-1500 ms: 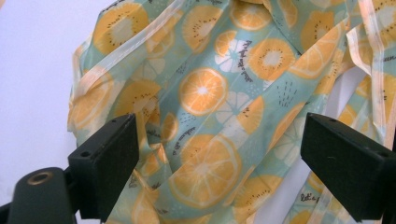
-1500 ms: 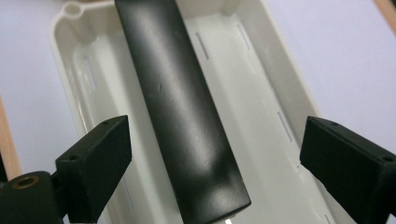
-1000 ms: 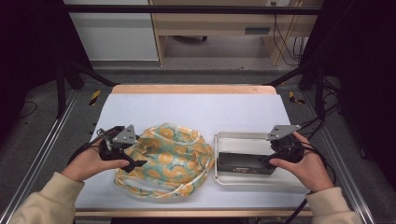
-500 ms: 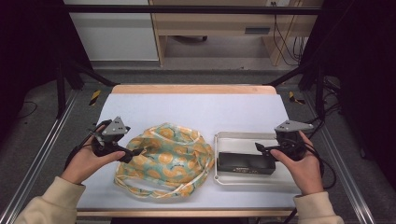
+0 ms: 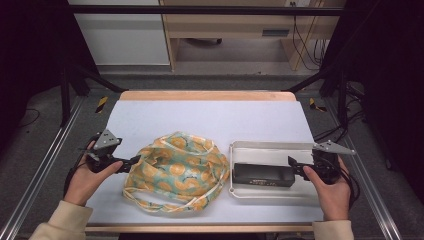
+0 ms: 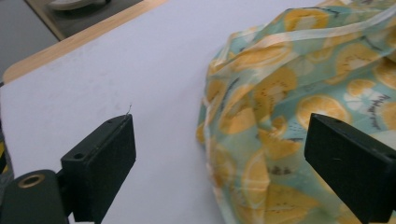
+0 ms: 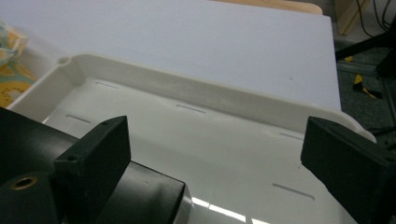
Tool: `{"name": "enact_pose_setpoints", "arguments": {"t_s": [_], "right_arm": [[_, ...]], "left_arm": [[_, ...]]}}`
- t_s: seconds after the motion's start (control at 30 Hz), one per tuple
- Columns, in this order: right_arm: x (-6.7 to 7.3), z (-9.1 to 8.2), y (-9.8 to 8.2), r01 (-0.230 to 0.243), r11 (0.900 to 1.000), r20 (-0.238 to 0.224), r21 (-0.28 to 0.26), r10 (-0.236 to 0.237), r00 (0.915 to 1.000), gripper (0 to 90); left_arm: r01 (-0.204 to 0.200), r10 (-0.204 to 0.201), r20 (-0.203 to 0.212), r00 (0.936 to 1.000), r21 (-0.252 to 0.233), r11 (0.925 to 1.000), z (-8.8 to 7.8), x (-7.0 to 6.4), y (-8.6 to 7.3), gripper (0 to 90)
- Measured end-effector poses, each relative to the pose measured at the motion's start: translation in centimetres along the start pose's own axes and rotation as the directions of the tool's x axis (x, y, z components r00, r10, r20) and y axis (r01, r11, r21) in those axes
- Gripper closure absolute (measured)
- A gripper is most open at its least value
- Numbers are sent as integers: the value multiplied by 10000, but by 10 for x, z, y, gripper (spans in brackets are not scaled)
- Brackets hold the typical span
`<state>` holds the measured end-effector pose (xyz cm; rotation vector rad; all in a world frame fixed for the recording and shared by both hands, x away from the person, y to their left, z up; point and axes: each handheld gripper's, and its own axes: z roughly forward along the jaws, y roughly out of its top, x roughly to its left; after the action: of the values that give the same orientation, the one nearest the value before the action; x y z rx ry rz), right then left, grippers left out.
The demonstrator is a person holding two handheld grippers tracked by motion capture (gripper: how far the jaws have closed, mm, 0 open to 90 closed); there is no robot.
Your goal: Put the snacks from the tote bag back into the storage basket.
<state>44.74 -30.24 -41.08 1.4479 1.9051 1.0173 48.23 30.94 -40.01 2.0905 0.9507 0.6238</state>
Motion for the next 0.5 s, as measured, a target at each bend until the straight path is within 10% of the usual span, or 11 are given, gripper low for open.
{"name": "enact_pose_setpoints", "arguments": {"t_s": [0.5], "right_arm": [[-6, -2, -35, -957, 9952, 673, -201, 968, 9930, 63]], "left_arm": [[1372, -1402, -1423, 9798, -310, 9901, -9, 21, -70, 87]]}}
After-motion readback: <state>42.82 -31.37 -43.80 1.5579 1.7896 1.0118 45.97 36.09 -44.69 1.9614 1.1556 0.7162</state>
